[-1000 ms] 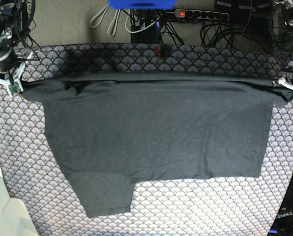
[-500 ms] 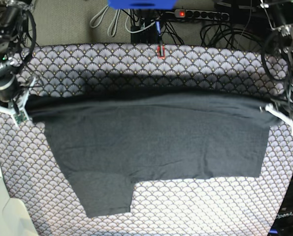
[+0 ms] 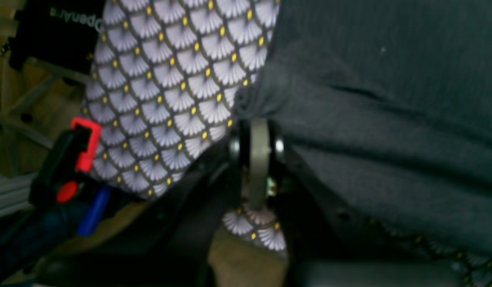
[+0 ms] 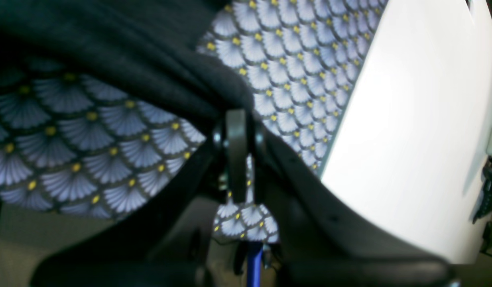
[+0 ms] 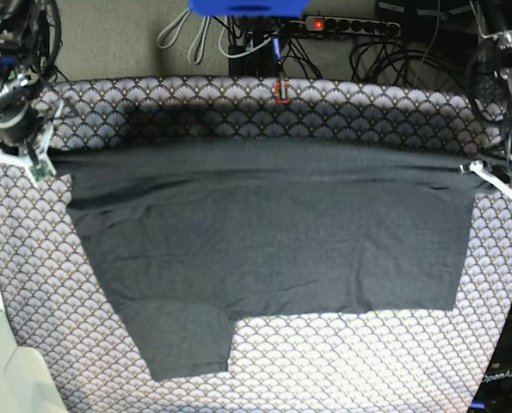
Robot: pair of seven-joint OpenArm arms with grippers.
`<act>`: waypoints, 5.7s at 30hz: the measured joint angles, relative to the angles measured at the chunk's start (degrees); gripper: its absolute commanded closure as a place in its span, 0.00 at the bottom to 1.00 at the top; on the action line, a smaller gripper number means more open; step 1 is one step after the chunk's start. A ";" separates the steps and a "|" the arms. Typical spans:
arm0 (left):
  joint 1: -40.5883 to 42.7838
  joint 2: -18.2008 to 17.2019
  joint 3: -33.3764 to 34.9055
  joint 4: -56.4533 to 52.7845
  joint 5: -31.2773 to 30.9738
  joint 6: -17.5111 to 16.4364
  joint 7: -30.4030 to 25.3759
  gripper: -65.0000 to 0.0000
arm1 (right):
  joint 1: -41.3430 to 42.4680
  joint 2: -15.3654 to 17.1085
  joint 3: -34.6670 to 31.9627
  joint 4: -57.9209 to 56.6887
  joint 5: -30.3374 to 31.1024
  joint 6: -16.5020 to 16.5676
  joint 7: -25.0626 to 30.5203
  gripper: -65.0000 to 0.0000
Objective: Fold the T-shirt properly
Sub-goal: 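Pull the gripped edge away from the hem with both grippers, then open both grippers and release the shirt edge, then move both grippers along the shirt sides toward the hem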
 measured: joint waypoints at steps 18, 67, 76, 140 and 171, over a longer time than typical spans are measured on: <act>6.56 1.88 -1.75 -0.63 -0.04 0.22 -0.20 0.99 | -9.33 -2.99 0.92 -0.17 -0.07 0.00 4.28 1.00; 0.44 1.95 -5.79 4.55 -0.09 0.02 -0.02 0.51 | 6.73 -2.99 7.43 -2.12 -1.18 -0.26 -1.84 0.55; -18.03 5.60 -5.64 -1.57 0.66 0.26 -3.21 0.51 | 30.01 -0.74 -5.51 -18.47 -0.55 -0.24 -9.60 0.55; -40.02 6.80 10.71 -61.20 13.49 0.22 -48.96 0.56 | 59.43 0.20 -17.31 -94.20 -0.92 -18.69 42.71 0.50; -48.65 6.47 10.71 -72.98 13.86 0.24 -49.44 0.55 | 57.55 -1.09 -17.20 -93.09 0.15 -17.16 44.46 1.00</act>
